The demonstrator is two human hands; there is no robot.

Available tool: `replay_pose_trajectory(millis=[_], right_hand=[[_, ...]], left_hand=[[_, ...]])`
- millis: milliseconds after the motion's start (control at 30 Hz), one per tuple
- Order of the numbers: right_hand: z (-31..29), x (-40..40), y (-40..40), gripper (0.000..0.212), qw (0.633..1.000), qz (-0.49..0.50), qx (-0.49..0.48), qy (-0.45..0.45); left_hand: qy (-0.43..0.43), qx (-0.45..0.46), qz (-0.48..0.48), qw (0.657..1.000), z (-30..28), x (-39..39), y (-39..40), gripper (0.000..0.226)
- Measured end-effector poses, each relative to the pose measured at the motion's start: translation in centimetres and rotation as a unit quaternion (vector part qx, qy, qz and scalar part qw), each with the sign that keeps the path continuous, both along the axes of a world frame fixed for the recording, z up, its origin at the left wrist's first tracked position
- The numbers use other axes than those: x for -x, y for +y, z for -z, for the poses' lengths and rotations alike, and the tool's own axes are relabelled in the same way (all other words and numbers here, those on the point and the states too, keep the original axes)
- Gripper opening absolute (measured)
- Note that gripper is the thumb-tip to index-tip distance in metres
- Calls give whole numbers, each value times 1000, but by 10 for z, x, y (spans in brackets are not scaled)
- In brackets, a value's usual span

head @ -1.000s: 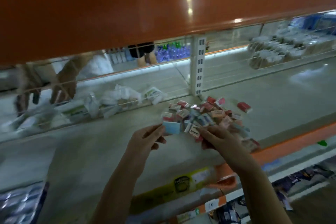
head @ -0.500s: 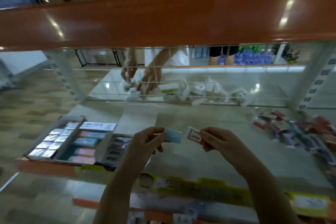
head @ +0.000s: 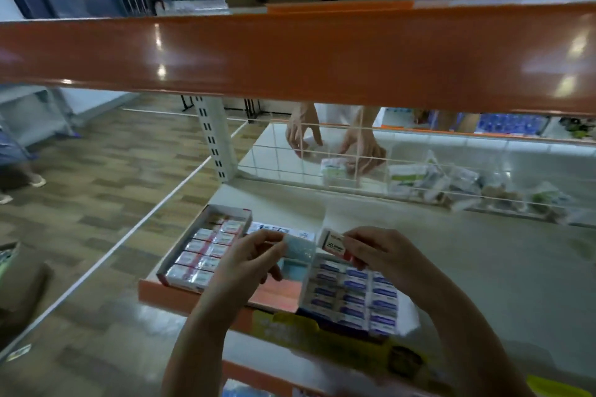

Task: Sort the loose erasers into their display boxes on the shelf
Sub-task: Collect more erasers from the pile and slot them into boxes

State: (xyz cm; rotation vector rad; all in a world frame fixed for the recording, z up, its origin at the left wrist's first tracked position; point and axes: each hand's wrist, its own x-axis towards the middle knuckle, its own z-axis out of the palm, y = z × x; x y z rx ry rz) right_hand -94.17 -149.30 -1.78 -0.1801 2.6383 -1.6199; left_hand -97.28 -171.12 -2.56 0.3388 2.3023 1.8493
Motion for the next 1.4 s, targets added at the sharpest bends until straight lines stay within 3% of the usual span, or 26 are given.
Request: replay_pose_trajectory(millis=[167, 267, 467, 667, 867, 1100, 1400], right_hand=[[6, 26, -35, 15, 999, 17, -47, 7], [12, 31, -45, 14, 997, 45, -69, 1], [26, 24, -52, 14, 994, 92, -53, -16], [34, 15, -47, 12, 989, 128, -64, -28], [36, 10, -44, 13, 987, 130, -83, -36], [37, 15, -49, 16, 990, 124, -60, -43], [39, 11, -48, 14, 989, 139, -43, -38]], left_hand=[[10, 51, 24, 998, 8, 28, -35, 12], [38, 127, 51, 990, 15, 40, -40, 8], [106, 237, 79, 963, 37, 52, -28, 20], [148, 258, 63, 953, 52, 54, -12, 23], [229, 323, 61, 916, 59, 56, -13, 21], [246, 340, 67, 905, 61, 53, -11, 22], [273, 380, 134, 874, 60, 53, -20, 44]])
